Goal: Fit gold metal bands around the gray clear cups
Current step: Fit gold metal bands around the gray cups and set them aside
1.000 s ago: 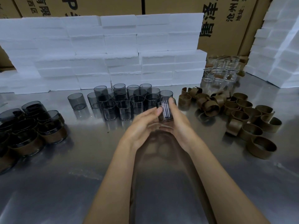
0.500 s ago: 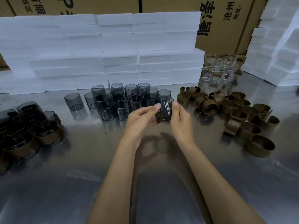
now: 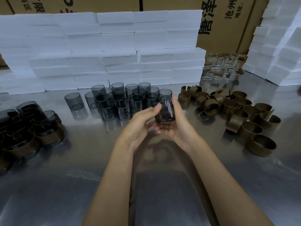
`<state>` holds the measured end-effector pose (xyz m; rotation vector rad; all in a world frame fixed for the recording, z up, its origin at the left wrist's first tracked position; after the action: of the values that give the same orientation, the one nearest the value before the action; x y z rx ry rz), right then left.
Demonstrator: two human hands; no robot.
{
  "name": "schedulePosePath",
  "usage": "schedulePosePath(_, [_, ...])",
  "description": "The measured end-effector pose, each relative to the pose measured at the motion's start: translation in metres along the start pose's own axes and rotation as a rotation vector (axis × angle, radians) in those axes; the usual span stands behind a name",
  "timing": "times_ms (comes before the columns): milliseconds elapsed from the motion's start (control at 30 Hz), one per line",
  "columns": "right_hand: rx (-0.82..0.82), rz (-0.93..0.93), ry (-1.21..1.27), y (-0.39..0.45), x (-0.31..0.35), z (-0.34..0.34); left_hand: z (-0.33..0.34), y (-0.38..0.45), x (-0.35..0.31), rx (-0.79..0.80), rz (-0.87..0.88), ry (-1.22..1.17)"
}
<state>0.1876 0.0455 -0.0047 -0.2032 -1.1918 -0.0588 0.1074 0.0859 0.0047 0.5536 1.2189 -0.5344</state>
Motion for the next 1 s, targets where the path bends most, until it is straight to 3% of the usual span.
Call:
schedulePosePath(333, [-0.013,0.031,0.107,0.001,-0.003,-0.003,-0.005,0.001,0.007,0.037,-0.066,-0.122])
schedulePosePath(500, [-0.345,-0.102,0.015,0.000,0.005,-0.036,-0.033,0.001,-0.008,-0.291,0.067,0.054])
schedulePosePath(567, [-0.404,-0.163,-0.027,-0.003,0.010,-0.040,-0.034,0.000,-0.010,-0.344,0.084,0.060])
schedulePosePath(867, [-0.468,-0.352,-0.216,-0.008,0.025,-0.040,-0.018,-0.001,-0.004,-0.324,0.021,0.084])
schedulePosePath(1000, [-0.403,-0.244,-0.077,-0.001,0.015,-0.040,-0.011,0.002,-0.001,-0.261,-0.002,-0.029])
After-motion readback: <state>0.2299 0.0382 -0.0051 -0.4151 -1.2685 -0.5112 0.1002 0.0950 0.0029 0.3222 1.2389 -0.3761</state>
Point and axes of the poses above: each hand's wrist, its own y-axis towards the middle knuckle, its own z-axis out of the palm, x = y × z, the point moved 10 cm from there along y, towards the middle knuckle, and after that the axes turned 4 degrees about z, right-handed, at the moved point
